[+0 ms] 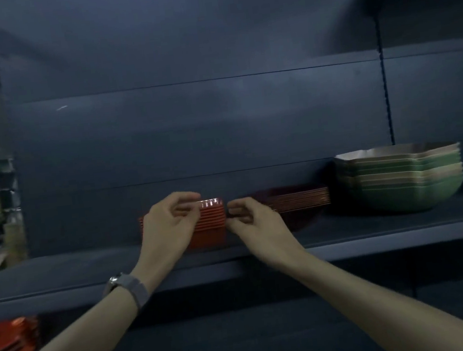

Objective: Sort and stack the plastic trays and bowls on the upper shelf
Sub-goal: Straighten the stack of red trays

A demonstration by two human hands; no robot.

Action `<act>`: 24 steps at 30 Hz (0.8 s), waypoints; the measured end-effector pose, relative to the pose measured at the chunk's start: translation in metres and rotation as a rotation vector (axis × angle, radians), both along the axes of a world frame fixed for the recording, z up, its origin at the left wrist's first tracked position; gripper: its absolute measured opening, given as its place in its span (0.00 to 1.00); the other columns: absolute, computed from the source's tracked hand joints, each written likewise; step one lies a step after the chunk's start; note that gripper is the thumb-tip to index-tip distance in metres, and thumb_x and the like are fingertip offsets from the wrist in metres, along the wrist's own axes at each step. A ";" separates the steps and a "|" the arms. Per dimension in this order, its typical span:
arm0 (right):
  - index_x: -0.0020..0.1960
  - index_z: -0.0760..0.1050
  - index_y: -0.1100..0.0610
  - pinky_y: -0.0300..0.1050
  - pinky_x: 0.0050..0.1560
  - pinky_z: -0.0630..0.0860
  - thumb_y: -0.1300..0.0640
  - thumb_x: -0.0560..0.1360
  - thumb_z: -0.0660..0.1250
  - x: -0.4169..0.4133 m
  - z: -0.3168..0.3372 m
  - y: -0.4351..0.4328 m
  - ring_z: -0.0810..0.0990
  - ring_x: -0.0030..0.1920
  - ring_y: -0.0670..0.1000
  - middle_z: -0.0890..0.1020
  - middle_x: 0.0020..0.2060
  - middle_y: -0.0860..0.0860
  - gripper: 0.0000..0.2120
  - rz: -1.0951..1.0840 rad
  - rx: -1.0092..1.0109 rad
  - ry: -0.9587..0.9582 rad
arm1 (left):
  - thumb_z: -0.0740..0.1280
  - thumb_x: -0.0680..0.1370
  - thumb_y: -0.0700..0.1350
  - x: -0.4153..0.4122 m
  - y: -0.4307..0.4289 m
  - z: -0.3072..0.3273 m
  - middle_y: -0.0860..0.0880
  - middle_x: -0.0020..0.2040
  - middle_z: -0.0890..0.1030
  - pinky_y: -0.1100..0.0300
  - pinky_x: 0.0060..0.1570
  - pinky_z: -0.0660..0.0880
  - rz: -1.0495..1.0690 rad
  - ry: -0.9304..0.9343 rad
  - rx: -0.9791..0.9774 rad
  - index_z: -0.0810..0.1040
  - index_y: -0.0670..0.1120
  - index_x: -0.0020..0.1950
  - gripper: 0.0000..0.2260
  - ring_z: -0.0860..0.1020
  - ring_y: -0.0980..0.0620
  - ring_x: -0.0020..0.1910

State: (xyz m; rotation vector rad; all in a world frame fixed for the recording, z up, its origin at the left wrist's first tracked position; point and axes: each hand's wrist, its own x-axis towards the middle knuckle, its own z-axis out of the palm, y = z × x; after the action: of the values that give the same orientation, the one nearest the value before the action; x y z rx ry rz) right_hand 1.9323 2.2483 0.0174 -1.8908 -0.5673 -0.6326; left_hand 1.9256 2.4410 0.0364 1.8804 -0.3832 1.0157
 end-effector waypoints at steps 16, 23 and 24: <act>0.81 0.56 0.50 0.46 0.68 0.74 0.48 0.85 0.65 0.075 0.002 0.055 0.79 0.65 0.54 0.78 0.70 0.56 0.30 -0.087 -0.272 0.168 | 0.73 0.65 0.76 0.090 0.131 -0.033 0.54 0.70 0.79 0.48 0.74 0.73 -0.048 0.356 0.108 0.62 0.54 0.83 0.52 0.80 0.54 0.67; 0.84 0.48 0.52 0.42 0.66 0.71 0.46 0.83 0.68 0.074 0.000 0.056 0.79 0.66 0.53 0.77 0.70 0.54 0.40 -0.060 -0.220 0.184 | 0.75 0.79 0.52 0.089 0.128 -0.032 0.51 0.70 0.79 0.49 0.74 0.72 -0.037 0.318 0.124 0.61 0.48 0.83 0.37 0.80 0.52 0.67; 0.85 0.46 0.52 0.43 0.68 0.70 0.45 0.82 0.69 0.077 -0.001 0.054 0.78 0.69 0.55 0.76 0.71 0.54 0.42 -0.074 -0.189 0.204 | 0.75 0.79 0.53 0.088 0.127 -0.033 0.52 0.70 0.79 0.49 0.74 0.72 -0.019 0.340 0.152 0.60 0.48 0.83 0.37 0.79 0.52 0.67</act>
State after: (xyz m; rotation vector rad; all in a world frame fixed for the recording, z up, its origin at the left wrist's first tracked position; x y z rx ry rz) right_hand 2.0093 2.3026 0.0169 -2.1328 -0.4388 -0.4381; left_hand 2.0138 2.5684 0.0030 2.1361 -0.2821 0.6510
